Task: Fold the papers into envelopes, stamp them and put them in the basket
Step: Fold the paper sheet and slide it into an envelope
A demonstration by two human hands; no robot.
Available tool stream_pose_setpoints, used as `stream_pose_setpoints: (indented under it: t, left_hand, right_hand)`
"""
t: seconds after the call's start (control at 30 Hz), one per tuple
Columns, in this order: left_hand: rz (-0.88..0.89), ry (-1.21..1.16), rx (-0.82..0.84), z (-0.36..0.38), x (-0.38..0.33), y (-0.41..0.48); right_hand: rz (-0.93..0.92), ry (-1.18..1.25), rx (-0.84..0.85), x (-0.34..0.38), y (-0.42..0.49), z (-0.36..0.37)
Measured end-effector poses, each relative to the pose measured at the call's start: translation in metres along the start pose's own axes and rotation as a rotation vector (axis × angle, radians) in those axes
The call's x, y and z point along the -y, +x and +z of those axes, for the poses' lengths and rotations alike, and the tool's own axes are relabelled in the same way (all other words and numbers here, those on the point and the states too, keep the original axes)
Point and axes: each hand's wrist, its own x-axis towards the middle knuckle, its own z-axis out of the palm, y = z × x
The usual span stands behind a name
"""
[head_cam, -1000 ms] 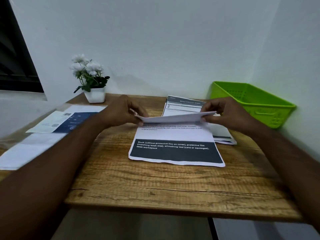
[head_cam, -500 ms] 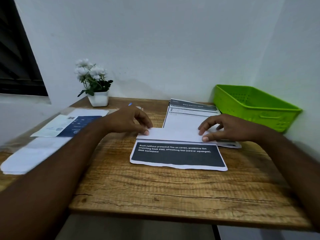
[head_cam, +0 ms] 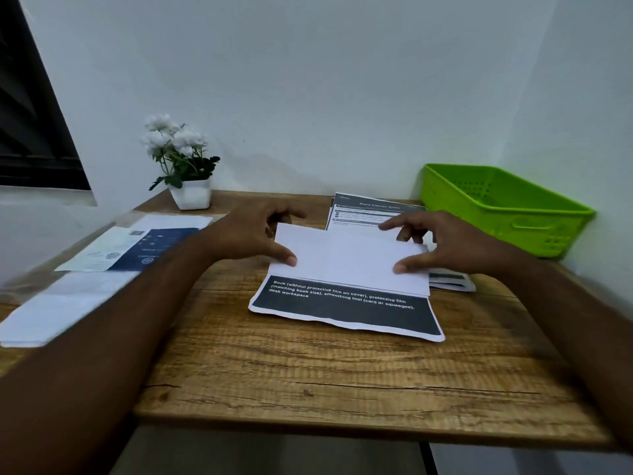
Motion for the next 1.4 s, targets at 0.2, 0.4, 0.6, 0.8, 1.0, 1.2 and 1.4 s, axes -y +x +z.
stream_pose_setpoints:
  t: [0.2,0.4,0.6,0.8,1.0,1.2,1.4]
  left_hand:
    - [0.061,-0.181,-0.171,-0.005,-0.012,-0.005]
    - [0.034,-0.209,-0.132,-0.009,-0.011,-0.007]
    - [0.027,-0.282,0.080,-0.011,-0.007,-0.009]
    - [-0.040,-0.252,0.518,-0.021,-0.011,-0.014]
    - [-0.040,-0.309,0.624,-0.019,-0.007,-0.010]
    - [-0.037,-0.148,0.534,-0.007,-0.016,-0.009]
    - [0.017,-0.060,0.407,0.012,-0.028,-0.005]
  right_hand:
    - [-0.015,0.444,-0.191,0.004,0.000,-0.004]
    - [-0.044,0.451,-0.216,0.005,-0.003,-0.006]
    - [-0.111,0.447,0.021,0.007,-0.005,-0.005]
    - [-0.098,0.296,0.273,0.014,-0.010,-0.008]
    - [-0.039,0.182,0.457,0.026,-0.012,-0.008]
    - [-0.002,0.149,0.564,0.033,-0.014,-0.006]
    - [-0.020,0.097,0.581,0.039,-0.013,0.007]
